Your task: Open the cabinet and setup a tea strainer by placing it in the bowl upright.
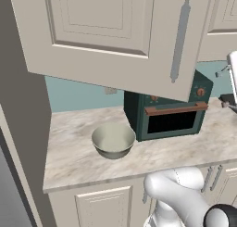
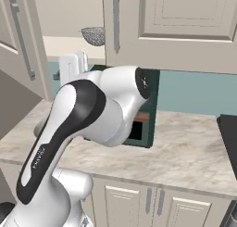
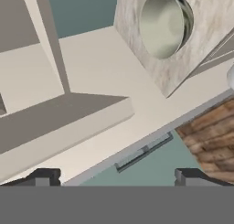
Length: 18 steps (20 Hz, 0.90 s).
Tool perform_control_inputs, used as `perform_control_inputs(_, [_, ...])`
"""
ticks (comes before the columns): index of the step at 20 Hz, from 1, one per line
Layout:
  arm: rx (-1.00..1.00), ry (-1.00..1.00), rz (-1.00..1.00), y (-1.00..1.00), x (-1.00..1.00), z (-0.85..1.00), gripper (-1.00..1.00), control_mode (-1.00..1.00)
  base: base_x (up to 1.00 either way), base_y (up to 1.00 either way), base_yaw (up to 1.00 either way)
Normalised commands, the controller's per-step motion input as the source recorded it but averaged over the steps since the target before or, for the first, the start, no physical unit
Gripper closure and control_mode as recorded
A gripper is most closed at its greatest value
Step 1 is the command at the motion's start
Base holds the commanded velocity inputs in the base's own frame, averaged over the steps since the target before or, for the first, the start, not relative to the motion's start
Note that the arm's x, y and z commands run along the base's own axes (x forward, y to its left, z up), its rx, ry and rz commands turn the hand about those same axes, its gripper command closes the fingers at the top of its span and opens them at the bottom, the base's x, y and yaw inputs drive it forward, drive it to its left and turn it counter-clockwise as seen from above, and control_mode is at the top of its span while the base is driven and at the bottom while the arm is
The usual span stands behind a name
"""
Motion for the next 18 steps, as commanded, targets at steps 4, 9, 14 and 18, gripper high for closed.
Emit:
perform_control_inputs(4, [0.00,-0.01,0.00,0.29,0.28,-0.04,-1.00,-1.00,0.00,0.00,0.00])
perform_control_inputs(9, [0.00,-0.02,0.01,0.10,0.27,0.00,-1.00,-1.00,0.00,0.00,0.00])
perform_control_inputs(14, [0.00,0.00,0.02,0.04,0.30,0.00,-1.00,-1.00,0.00,0.00,0.00])
perform_control_inputs(18, [0.00,0.00,0.02,0.00,0.24,0.00,-1.00,-1.00,0.00,0.00,0.00])
